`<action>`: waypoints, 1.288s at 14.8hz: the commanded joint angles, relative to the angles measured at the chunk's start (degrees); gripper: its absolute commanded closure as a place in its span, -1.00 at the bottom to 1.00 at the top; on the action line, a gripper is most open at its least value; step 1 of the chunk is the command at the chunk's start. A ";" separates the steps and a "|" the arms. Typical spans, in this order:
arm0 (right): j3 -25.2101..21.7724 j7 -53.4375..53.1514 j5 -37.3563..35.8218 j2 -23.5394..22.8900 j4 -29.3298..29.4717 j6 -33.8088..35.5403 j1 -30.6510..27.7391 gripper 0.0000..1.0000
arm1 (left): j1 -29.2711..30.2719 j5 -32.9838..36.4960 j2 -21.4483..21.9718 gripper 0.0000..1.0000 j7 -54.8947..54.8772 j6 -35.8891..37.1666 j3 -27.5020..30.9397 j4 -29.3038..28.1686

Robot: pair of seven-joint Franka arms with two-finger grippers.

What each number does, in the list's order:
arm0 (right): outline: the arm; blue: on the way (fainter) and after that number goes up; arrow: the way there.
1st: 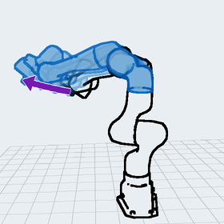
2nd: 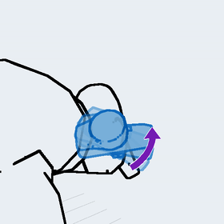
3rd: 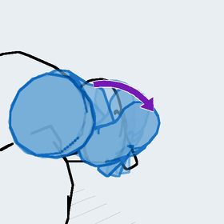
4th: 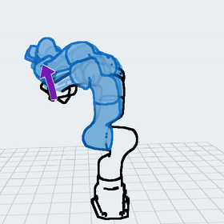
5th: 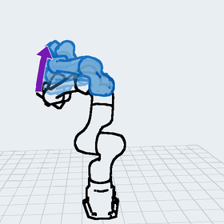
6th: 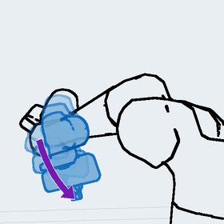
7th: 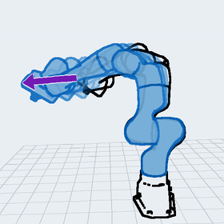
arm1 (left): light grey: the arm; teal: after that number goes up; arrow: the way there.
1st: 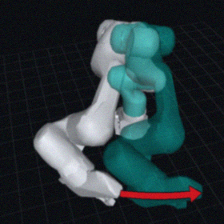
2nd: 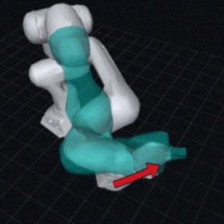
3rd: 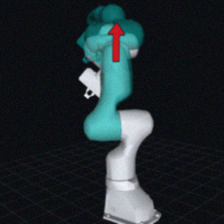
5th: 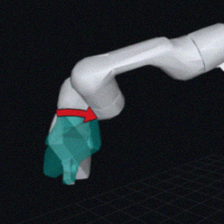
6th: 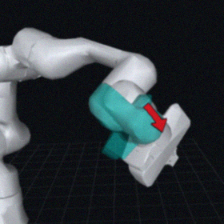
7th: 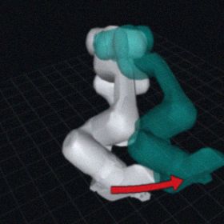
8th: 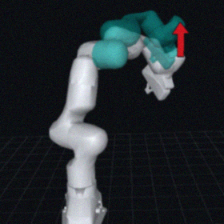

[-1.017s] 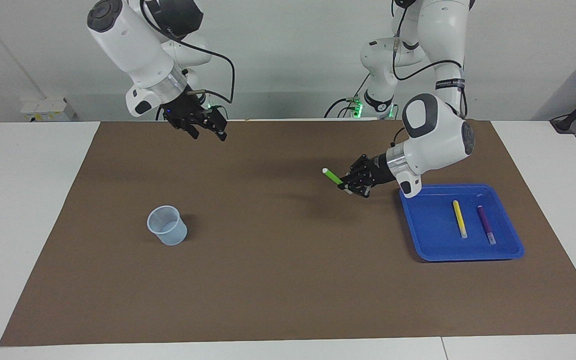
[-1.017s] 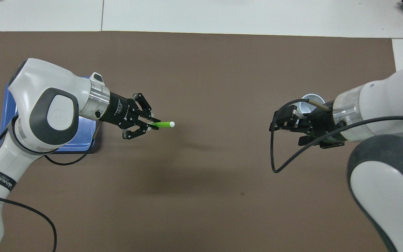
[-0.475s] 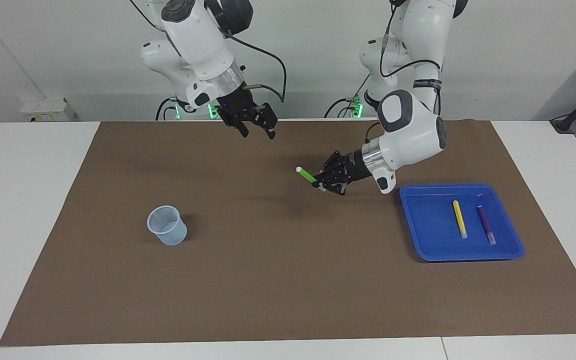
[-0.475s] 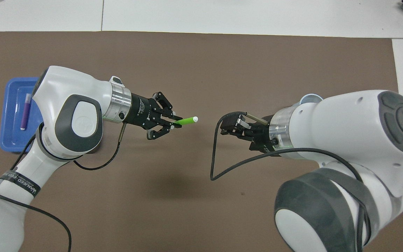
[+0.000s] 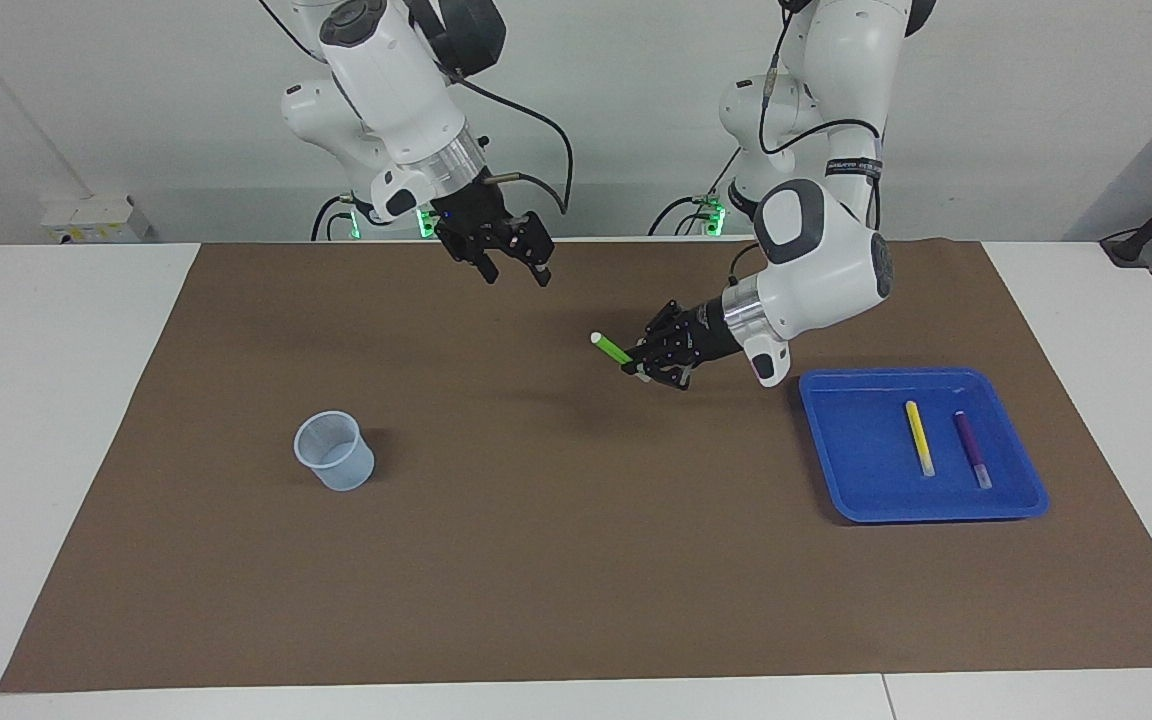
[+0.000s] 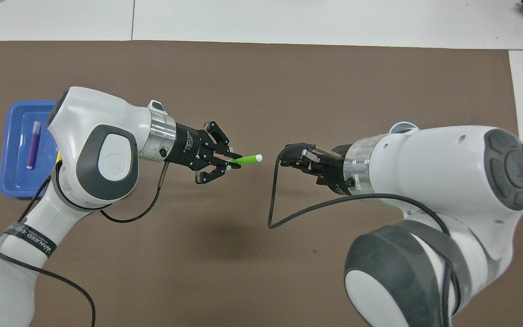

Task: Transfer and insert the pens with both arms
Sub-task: 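Grasp the green pen tip with the right gripper, open the left gripper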

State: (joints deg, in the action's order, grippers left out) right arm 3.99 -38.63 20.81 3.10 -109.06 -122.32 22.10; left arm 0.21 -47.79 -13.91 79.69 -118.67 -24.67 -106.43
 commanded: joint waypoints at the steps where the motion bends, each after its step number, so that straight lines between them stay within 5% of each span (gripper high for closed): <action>1: -0.21 5.05 1.69 -0.03 -2.82 -4.66 1.36 -0.72 | -0.74 -1.17 1.70 1.00 0.64 -0.33 0.50 -1.41; 10: -0.21 10.42 1.69 -4.24 -3.18 -13.90 4.00 -0.64 | -2.32 -1.17 2.40 1.00 0.73 -0.95 0.50 -2.12; 19: -0.21 11.65 1.69 -5.74 -3.18 -15.14 5.76 -0.43 | -2.94 -1.25 2.40 1.00 1.95 -1.21 0.50 -1.77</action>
State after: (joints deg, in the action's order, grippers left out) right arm 3.99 -29.33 20.93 -2.21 -111.82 -136.11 27.56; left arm -1.86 -47.84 -13.47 80.13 -118.74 -24.90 -106.59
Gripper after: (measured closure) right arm 0.247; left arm 0.828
